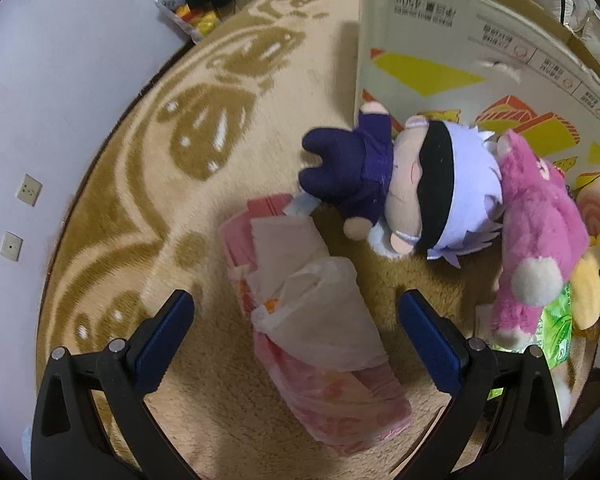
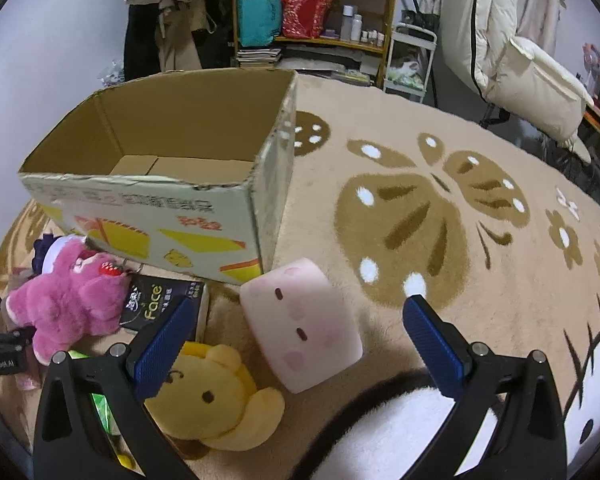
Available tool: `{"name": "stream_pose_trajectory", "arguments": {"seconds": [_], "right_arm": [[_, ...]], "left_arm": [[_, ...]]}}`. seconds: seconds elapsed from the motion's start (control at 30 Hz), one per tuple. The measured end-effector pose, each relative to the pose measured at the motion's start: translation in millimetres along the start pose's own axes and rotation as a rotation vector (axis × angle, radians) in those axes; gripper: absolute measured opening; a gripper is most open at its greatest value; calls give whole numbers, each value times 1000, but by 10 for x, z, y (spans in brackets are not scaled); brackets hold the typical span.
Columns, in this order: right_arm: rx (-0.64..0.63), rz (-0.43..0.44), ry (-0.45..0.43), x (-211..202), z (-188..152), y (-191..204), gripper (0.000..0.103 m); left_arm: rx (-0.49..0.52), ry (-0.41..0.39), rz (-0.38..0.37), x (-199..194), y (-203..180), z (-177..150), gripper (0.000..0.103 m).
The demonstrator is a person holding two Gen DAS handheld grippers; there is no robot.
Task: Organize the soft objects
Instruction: 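Lower the left tool onto the pink tissue pack while the right tool grasps the pink marshmallow plush, then lift the pink tissue pack with the left tool while the right tool carries the marshmallow plush toward the box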
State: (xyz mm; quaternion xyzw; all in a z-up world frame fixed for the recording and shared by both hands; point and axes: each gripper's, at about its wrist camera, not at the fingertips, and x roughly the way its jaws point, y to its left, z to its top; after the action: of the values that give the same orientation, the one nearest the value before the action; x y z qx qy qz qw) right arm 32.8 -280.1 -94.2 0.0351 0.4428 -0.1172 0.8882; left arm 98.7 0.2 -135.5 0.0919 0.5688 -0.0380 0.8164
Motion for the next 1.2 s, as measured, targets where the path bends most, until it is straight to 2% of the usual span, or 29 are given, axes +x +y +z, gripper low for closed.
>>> {"name": "stream_pose_trajectory", "arguments": {"seconds": [0.13, 0.23, 0.3, 0.37, 0.4, 0.47, 0.5, 0.77, 1.0, 1.2], "right_arm": [[-1, 0, 14, 98, 18, -11, 103], [-7, 18, 20, 184, 26, -12, 103], [-6, 25, 25, 226, 30, -14, 103], [-5, 32, 47, 282, 28, -21, 95], [-5, 38, 60, 304, 20, -22, 91], [1, 57, 89, 358, 1, -40, 71], [5, 67, 107, 388, -9, -49, 69], [-24, 55, 96, 368, -32, -16, 47], [-15, 71, 108, 228, -86, -41, 41], [20, 96, 57, -51, -104, -87, 40]], "left_arm": [[-35, 23, -30, 56, 22, -2, 100], [-61, 31, -62, 63, 44, -1, 92], [-58, 24, -57, 53, 49, -11, 83], [-57, 15, -62, 33, 54, -17, 75], [-56, 10, -62, 22, 54, -25, 68], [-51, -1, -67, -24, 56, -63, 55], [-45, -2, -73, -34, 54, -69, 53], [-37, -35, -66, -116, 67, -96, 48], [-47, -86, -18, -313, 105, -185, 46], [-65, -196, 10, -612, 146, -236, 46]]}}
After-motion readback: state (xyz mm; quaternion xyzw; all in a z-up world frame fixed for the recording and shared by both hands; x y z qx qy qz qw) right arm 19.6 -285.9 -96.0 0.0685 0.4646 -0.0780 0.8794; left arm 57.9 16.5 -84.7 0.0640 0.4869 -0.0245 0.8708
